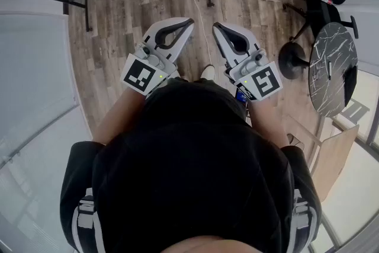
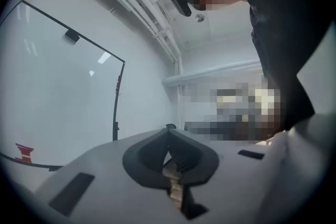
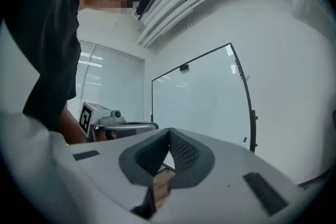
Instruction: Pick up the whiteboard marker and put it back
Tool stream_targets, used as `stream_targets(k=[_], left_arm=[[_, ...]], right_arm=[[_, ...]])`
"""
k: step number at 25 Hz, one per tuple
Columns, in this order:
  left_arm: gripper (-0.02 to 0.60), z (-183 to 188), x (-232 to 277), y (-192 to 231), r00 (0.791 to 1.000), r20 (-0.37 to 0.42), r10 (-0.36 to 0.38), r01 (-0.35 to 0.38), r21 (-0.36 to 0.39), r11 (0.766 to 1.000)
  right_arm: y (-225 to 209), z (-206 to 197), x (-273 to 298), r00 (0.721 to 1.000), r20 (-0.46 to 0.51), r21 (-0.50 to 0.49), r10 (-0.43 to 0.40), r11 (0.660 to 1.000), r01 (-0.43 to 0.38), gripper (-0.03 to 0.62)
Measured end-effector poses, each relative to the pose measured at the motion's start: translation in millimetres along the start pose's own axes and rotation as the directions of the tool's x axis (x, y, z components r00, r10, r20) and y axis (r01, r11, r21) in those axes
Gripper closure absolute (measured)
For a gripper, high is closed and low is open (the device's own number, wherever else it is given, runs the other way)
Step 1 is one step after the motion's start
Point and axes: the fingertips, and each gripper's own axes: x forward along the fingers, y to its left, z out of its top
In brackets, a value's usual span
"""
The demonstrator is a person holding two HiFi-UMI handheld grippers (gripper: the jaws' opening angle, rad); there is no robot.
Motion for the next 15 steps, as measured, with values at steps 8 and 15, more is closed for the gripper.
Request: stream_targets(k=[8, 15], left_arm=[[0.578, 12, 32, -53, 1.000, 0.002, 0.029, -0.029, 0.001, 1.000], [0.578, 13, 53, -78, 0.998, -0.011, 0.056, -0.056, 0.019, 0.998]], right_arm=[[-18, 14, -55, 0.999, 0.031, -0.007, 0.037, 0.999, -0.036, 0.594], [-38, 13, -89, 0.999, 0.031, -0.006, 0.045, 0.999, -0.045, 0.595]])
